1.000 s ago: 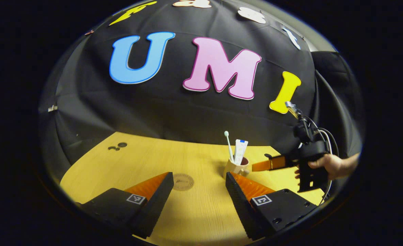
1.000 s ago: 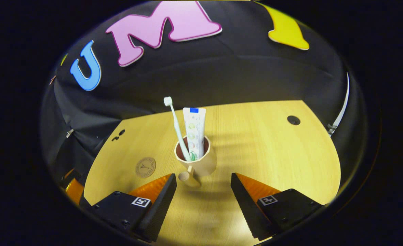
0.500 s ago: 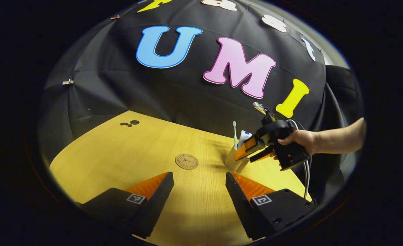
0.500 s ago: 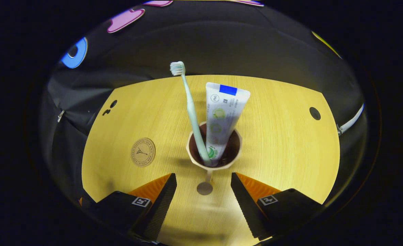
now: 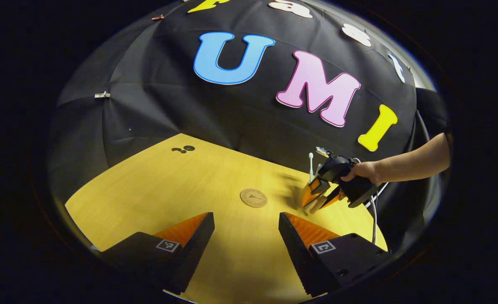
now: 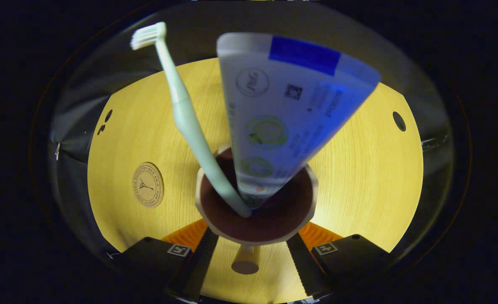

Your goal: Put the toothbrush and toothpaste on the desktop into the cup, then pick up the cup and place it on the coaster on the desktop.

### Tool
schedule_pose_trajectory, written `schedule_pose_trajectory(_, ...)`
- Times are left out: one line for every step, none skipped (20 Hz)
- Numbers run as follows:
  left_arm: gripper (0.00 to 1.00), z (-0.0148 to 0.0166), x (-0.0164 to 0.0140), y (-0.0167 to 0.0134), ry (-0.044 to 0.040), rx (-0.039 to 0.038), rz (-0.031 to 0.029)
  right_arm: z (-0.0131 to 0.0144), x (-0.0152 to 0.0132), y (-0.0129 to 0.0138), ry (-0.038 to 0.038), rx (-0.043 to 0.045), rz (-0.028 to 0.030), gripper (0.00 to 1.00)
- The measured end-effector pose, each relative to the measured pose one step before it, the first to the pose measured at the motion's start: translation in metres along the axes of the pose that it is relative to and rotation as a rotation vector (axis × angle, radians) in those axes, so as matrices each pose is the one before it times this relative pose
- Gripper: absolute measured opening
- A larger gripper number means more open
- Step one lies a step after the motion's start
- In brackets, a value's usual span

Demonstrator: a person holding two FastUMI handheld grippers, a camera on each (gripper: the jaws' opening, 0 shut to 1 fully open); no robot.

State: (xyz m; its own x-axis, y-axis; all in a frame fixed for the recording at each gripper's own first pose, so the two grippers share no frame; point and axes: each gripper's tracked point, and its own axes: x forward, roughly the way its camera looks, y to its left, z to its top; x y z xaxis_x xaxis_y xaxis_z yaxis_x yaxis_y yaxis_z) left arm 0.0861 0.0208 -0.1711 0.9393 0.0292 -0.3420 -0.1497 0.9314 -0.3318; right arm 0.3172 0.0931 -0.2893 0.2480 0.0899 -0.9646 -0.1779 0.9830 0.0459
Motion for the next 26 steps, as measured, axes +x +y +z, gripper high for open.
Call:
schedule_pose_trajectory(0.97,0.00010,0.00052,0.00520,0.00037,0.00490,0.01121,-0.00001,0.00269,-0.00278,-0.00002,0.00813,-0.00599,0.87)
schedule_pose_trajectory(0.97,-0.00005,-0.00096,0.00302,0.00285,-0.00128,0.00685,0.00106,0.00213,0.00063,0.00131,0.02082,-0.00286,0.75)
schedule_pose_trajectory(0.97,-0.00018,-0.00002,0.00192,0.00374,-0.00231,0.00297,0.00143,0.00091,-0.00057,-0.00034,0.01338,-0.00091,0.76)
schedule_pose_trajectory(0.97,-0.00047,-0.00028,0.00165,0.00261,-0.00144,0.00410,0.00234,0.00150,-0.00276,-0.00196,0.01353,-0.00444,0.76)
schedule_pose_trajectory(0.97,0.00071,0.00022,0.00029,-0.00065,0.00108,0.00148,0.00146,-0.00009,-0.00139,-0.00005,0.00909,0.00131,0.76)
schedule_pose_trajectory(0.97,-0.00017,0.00094,-0.00088,0.00059,0.00234,-0.00034,-0.00058,0.00156,-0.00108,0.00085,0.00253,0.00385,0.73)
schedule_pose_trajectory(0.97,0.00011,0.00077,-0.00112,0.00328,0.00375,-0.00234,-0.00060,0.00052,0.00005,0.00272,-0.00012,0.00005,0.73)
schedule_pose_trajectory(0.97,-0.00164,0.00114,-0.00219,0.00406,0.00569,-0.00404,-0.00111,0.00183,0.00054,0.00187,-0.00292,-0.00208,0.71)
schedule_pose_trajectory(0.97,-0.00074,0.00058,-0.00281,0.00268,0.00711,-0.00346,-0.00130,0.00214,-0.00132,0.00842,-0.00951,-0.00682,0.69)
schedule_pose_trajectory(0.98,-0.00116,0.00064,-0.00337,0.00370,0.00709,-0.00570,-0.00266,0.00402,-0.00021,0.01016,-0.00359,-0.01249,0.67)
schedule_pose_trajectory(0.97,-0.00061,0.00003,-0.00349,0.00386,0.00705,-0.00608,0.00688,-0.00086,-0.00076,-0.01632,0.00340,0.00407,0.63)
schedule_pose_trajectory(0.97,-0.00159,0.00021,-0.00280,0.00309,0.00768,-0.00584,-0.00449,-0.00059,0.00070,0.00624,-0.01020,-0.00273,0.59)
schedule_pose_trajectory(0.97,-0.00075,0.00010,-0.00302,0.00386,0.00753,-0.00426,0.00093,0.00043,0.00014,-0.00938,-0.00964,0.00228,0.56)
schedule_pose_trajectory(0.97,-0.00147,0.00063,-0.00292,0.00352,0.00644,-0.00417,-0.00185,-0.00006,0.00002,-0.00403,-0.01904,0.00064,0.52)
schedule_pose_trajectory(0.97,-0.00107,-0.00025,-0.00269,0.00384,0.00418,-0.00353,0.00004,0.00060,-0.00162,-0.01259,-0.02187,-0.00403,0.48)
schedule_pose_trajectory(0.97,-0.00225,-0.00022,-0.00107,0.00344,0.00147,-0.00310,-0.00024,-0.00119,-0.00304,-0.01185,-0.02338,-0.01370,0.45)
schedule_pose_trajectory(0.97,-0.00132,-0.00037,-0.00208,0.00507,0.00051,-0.00318,0.00017,-0.00146,-0.00279,-0.01236,-0.02513,-0.01227,0.41)
schedule_pose_trajectory(0.97,-0.00271,-0.00035,-0.00069,0.00515,0.00069,-0.00162,0.00154,-0.00254,-0.00184,-0.01130,-0.02459,-0.00804,0.37)
schedule_pose_trajectory(0.97,-0.00092,-0.00102,-0.00104,0.00359,0.00218,-0.00093,0.00152,-0.00392,0.00043,-0.01568,-0.02369,-0.00433,0.34)
schedule_pose_trajectory(0.97,-0.00147,-0.00075,0.00011,0.00216,0.00226,0.00009,0.00523,-0.00530,0.00052,-0.03203,-0.02671,-0.00173,0.34)
schedule_pose_trajectory(0.97,-0.00123,-0.00082,0.00001,0.00265,0.00173,-0.00071,0.00275,-0.00347,-0.00012,-0.01665,-0.02362,-0.00982,0.33)
schedule_pose_trajectory(0.97,-0.00210,-0.00012,0.00003,0.00235,0.00331,-0.00023,0.00125,-0.00418,0.00460,-0.01058,-0.01526,0.01536,0.25)
schedule_pose_trajectory(0.97,-0.00117,-0.00036,0.00087,0.00232,0.00460,0.00159,-0.00223,-0.00511,0.00415,0.00714,-0.00899,0.01741,0.26)
schedule_pose_trajectory(0.97,-0.00100,-0.00090,0.00108,0.00468,0.00305,0.00315,-0.00096,-0.00232,0.00381,0.00174,-0.01754,0.00522,0.31)
schedule_pose_trajectory(0.97,-0.00229,-0.00048,0.00115,0.00400,0.00047,0.00134,-0.00043,-0.00061,0.00346,-0.01024,-0.02616,-0.00464,0.32)
schedule_pose_trajectory(0.97,-0.00033,-0.00165,0.00102,0.00053,0.00033,0.00182,0.00206,-0.00209,0.00400,-0.01264,-0.01932,0.00118,0.32)
